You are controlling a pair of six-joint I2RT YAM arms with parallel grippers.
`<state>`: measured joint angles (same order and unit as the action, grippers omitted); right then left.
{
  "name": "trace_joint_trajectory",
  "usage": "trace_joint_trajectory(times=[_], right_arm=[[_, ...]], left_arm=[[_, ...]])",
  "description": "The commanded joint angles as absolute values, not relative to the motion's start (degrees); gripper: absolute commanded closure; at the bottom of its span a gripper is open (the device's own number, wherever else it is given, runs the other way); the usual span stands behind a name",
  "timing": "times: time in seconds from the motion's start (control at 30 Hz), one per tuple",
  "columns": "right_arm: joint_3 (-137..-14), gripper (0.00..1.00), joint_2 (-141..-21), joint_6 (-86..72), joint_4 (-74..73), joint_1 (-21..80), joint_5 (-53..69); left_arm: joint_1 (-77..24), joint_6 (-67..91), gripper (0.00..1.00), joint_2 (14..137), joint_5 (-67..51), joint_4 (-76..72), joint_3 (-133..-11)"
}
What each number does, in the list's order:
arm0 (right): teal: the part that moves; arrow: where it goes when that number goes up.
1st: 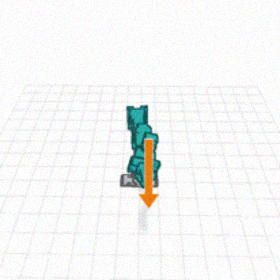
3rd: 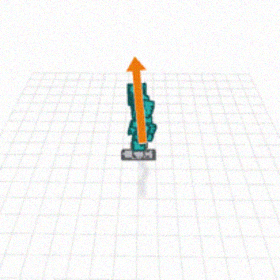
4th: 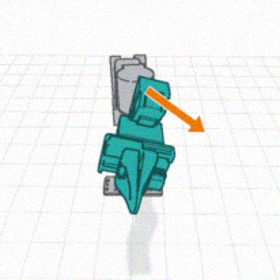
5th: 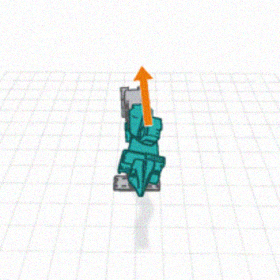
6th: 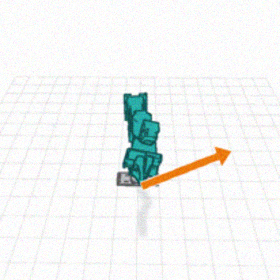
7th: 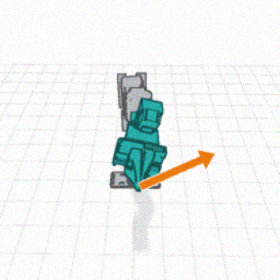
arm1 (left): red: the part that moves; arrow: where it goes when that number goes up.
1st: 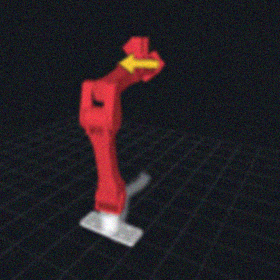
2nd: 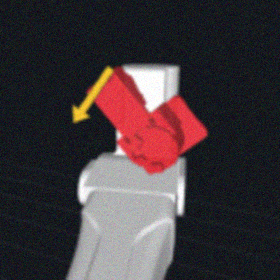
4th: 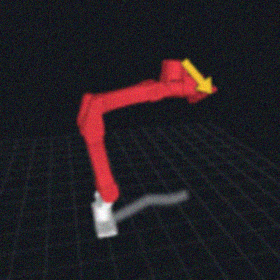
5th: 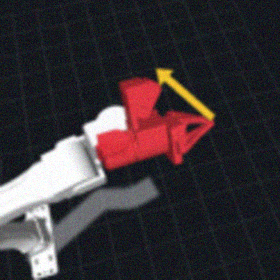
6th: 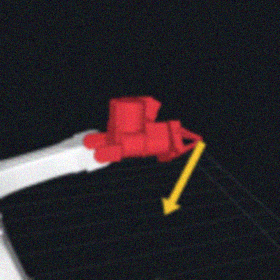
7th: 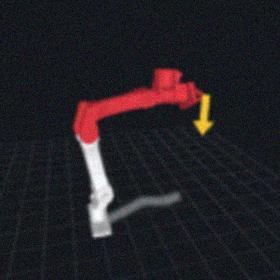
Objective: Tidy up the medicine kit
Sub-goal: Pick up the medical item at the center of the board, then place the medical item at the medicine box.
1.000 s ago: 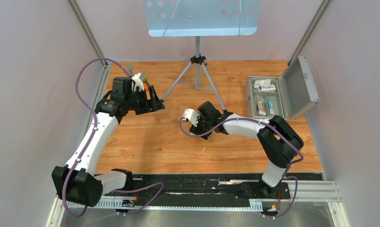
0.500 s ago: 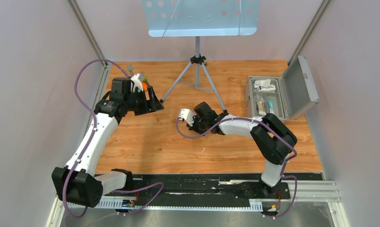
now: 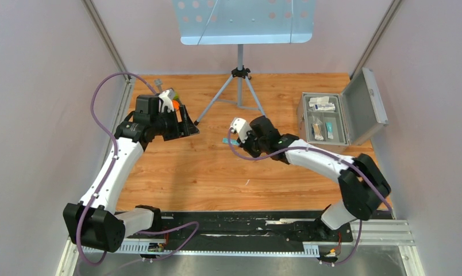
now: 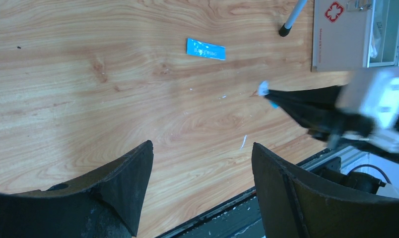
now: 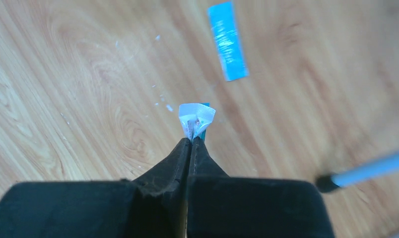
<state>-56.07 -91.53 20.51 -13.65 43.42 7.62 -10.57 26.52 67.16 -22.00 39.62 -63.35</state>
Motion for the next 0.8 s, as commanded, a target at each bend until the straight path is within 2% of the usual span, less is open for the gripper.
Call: trace_joint_trajectory(times=[0.0,0.33,0.6,0.77], right_arm=[[-56.4,1.0,-81.1,15.2,-14.6,38.9,5.4],[-56.3,1.0,-64.4,12.2,-19.0,16.5,0.1],[-57.1,1.0,-67.6,10.7,-18.8,-1.9,-2.8],[-56.0,1.0,-71.2,14.2,-17.9,-3.9,-6.9]], left_arm=[[-10.1,25.9,0.2,66.1,-22.8,38.9,-63.6],[-10.0,26.2,0.2,67.1,-23.9,37.7,-63.7],[-10.0,25.3,0.2,67.5,-23.7,38.5,-64.9],[-10.0,25.8,0.2,67.7,-24.4,37.9,-64.8]])
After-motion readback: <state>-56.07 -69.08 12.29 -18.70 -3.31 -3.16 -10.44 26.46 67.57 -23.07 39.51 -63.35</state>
